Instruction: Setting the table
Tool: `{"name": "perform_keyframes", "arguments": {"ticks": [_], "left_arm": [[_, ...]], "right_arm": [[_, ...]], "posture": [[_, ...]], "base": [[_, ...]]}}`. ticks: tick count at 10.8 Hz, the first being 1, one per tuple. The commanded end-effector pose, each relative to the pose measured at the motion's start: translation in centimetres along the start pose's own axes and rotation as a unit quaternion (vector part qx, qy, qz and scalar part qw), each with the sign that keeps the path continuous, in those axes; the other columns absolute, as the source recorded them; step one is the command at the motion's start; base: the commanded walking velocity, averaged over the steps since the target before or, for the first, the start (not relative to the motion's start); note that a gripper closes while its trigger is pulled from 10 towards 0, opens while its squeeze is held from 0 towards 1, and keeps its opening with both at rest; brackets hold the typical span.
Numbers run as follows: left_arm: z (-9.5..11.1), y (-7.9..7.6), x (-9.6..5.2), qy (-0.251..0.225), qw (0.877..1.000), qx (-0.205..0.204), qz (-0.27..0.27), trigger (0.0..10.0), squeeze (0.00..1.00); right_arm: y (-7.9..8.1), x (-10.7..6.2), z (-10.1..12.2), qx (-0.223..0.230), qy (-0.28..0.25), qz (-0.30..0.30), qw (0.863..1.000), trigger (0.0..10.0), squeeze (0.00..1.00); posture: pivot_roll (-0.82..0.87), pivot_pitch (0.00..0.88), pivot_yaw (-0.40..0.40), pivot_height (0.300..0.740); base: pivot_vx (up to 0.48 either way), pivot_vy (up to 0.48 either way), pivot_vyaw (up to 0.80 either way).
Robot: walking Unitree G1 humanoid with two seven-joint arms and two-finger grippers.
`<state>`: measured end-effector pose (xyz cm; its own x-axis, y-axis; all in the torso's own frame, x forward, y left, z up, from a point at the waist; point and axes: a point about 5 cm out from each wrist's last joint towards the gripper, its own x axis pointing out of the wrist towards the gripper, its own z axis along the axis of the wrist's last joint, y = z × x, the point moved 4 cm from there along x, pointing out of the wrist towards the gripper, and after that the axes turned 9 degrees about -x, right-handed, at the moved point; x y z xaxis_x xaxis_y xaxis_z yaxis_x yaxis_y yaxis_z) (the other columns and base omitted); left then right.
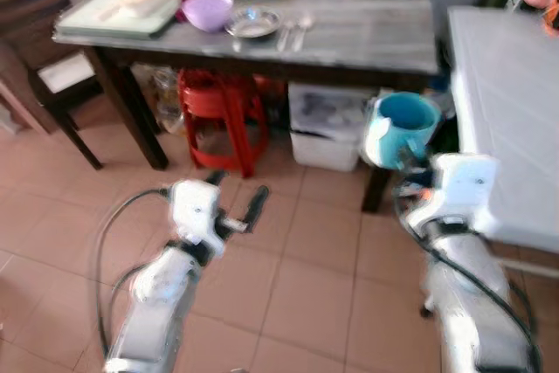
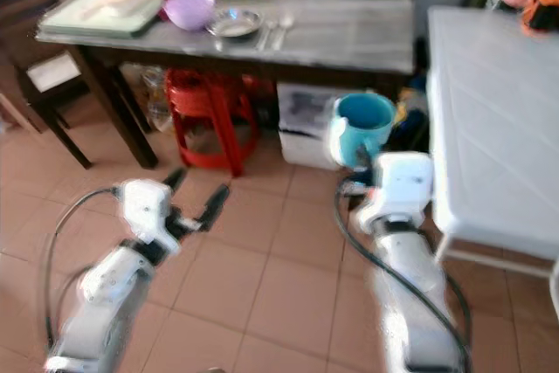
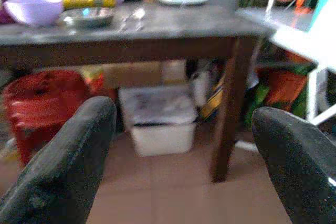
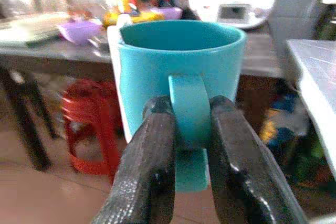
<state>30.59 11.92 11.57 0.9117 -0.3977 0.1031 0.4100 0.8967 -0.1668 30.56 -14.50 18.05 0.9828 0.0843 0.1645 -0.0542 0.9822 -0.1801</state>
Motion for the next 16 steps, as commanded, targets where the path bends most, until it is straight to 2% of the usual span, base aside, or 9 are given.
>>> {"name": "perform_keyframes", "arguments": {"ticks": [1, 5, 8, 11, 14, 16], "left_arm": [[0.37, -0.60, 0.29, -0.007, 1.000, 0.001, -0.010, 10.0, 0.00], [0.09, -0.44, 0.27, 0.002, 1.000, 0.004, -0.005, 10.0, 0.00], [-0.14, 0.32, 0.37, 0.006, 1.000, -0.006, 0.028, 10.0, 0.00], [0.03, 0.07, 0.47, 0.003, 1.000, -0.007, 0.019, 10.0, 0.00], [0.04, 0.13, 0.48, 0.003, 1.000, -0.006, 0.019, 10.0, 0.00], [0.09, -0.05, 0.60, 0.003, 1.000, -0.005, 0.018, 10.0, 0.00]], "right_arm": [[-0.93, -0.23, 0.14, -0.009, -0.004, -0.013, 1.000, 10.0, 0.00], [-1.16, -0.29, 0.03, -0.012, -0.003, -0.019, 1.000, 10.0, 0.00], [-1.11, -0.21, 0.04, -0.011, -0.004, -0.018, 1.000, 10.0, 0.00], [-1.07, -0.18, 0.06, -0.001, -0.005, -0.017, 1.000, 10.0, 0.00], [-0.88, -0.12, 0.14, 0.004, -0.007, -0.016, 1.000, 10.0, 0.00], [-0.92, -0.04, 0.16, 0.001, -0.008, -0.018, 1.000, 10.0, 0.00]], "posture": [[0.00, 0.097, 0.082, 0.740], [-0.01, 0.098, 0.084, 0.740], [0.00, 0.097, 0.082, 0.740], [0.00, 0.097, 0.082, 0.740], [0.00, 0.095, 0.083, 0.740], [0.00, 0.097, 0.085, 0.740]], "base": [[0.326, 0.000, 0.00], [0.271, 0.000, 0.00], [0.000, 0.000, 0.00], [0.000, 0.000, 0.00], [0.000, 0.000, -0.54], [0.000, 0.313, -0.70]]}}
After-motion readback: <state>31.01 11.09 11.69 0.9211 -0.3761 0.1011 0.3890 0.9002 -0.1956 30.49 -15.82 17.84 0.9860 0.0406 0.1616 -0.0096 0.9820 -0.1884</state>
